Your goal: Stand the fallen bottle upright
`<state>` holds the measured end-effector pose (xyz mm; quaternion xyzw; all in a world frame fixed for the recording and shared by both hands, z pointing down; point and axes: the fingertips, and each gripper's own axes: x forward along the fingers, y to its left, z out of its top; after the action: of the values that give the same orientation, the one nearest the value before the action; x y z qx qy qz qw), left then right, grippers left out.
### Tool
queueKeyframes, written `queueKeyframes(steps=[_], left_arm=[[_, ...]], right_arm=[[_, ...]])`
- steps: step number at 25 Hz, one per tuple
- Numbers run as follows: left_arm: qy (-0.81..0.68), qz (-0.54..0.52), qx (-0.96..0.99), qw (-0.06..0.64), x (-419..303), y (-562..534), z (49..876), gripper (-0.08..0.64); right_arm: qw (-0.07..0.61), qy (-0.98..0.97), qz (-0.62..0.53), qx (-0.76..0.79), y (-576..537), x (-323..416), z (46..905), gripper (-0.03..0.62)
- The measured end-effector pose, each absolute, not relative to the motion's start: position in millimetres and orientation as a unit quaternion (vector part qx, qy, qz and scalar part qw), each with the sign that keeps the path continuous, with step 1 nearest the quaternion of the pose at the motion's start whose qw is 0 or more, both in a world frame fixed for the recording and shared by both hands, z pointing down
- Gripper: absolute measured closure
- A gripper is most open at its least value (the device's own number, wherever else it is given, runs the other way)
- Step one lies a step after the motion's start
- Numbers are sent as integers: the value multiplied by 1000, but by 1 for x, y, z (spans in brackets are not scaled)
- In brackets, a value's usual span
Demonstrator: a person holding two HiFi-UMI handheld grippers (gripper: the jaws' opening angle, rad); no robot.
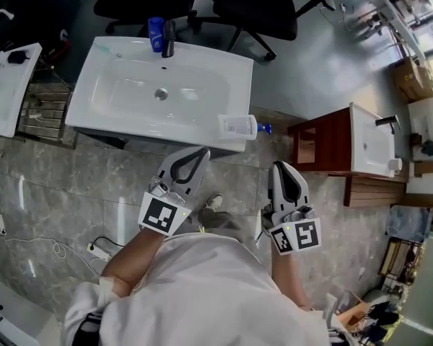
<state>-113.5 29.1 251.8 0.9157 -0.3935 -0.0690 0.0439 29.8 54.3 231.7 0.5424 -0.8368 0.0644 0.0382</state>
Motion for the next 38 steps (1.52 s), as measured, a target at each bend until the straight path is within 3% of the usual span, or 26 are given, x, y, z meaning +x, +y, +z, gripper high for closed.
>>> queueKeyframes(steps=[15, 33, 38], left_arm=[[-408, -49, 911, 26, -68, 2, 240, 543], [-424, 34, 903, 52, -35, -44, 296, 543], [-425, 58, 901, 59, -25, -53, 321, 543]], right_arm=[[-8, -829, 92, 551, 14, 96, 238, 545], [-58, -820, 228, 522, -50, 151, 329, 541], [-65, -817, 253, 514, -60, 165, 363, 474]])
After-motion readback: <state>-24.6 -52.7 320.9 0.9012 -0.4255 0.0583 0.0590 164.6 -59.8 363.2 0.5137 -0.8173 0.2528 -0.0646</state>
